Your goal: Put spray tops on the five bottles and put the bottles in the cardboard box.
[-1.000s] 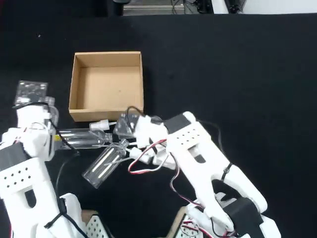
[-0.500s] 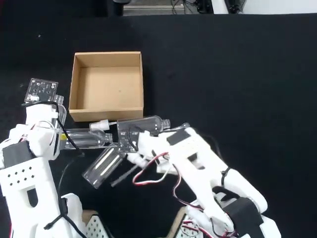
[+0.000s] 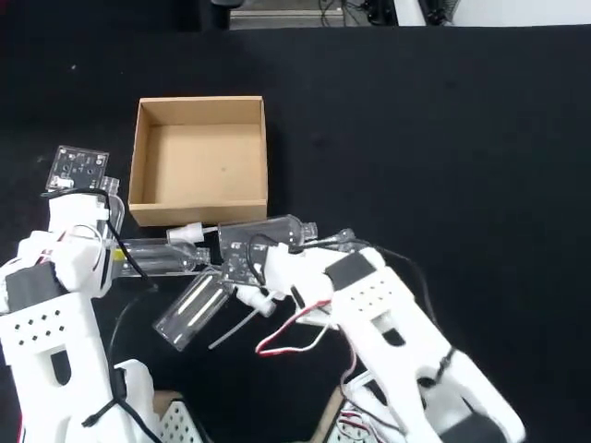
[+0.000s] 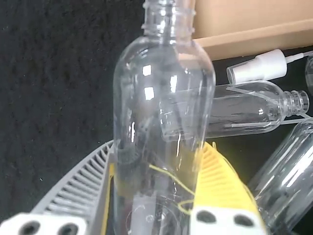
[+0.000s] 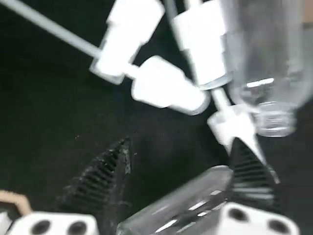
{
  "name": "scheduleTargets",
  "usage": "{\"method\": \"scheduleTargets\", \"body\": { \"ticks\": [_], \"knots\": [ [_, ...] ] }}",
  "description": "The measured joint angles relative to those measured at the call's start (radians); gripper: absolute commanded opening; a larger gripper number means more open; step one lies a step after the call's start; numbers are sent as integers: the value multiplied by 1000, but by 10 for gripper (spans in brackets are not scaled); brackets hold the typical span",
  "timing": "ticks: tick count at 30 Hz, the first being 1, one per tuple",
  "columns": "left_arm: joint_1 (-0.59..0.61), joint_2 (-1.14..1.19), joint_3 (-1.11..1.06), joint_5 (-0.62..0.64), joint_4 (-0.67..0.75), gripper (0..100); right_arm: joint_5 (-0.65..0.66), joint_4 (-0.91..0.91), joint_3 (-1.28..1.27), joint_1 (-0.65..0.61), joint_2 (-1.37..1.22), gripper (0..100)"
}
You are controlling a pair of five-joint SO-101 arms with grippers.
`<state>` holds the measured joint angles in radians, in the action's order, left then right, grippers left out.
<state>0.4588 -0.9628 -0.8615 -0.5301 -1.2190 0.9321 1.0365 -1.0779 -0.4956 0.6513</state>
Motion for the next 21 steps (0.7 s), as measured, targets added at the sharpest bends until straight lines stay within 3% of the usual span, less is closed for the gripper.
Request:
{"method": "scheduleTargets", "body": {
  "ticks": [7, 14, 18, 21],
  "knots": [
    [0, 0, 0, 0, 0, 29, 94, -12, -34, -137, 18, 335],
    [0, 0, 0, 0, 0, 29, 95, -149, -35, -147, -120, 332],
    [0, 0, 0, 0, 0, 29, 95, -218, -35, -147, -207, 253],
    [0, 0, 0, 0, 0, 29, 95, -244, -35, -147, -227, 111]
  ]
}}
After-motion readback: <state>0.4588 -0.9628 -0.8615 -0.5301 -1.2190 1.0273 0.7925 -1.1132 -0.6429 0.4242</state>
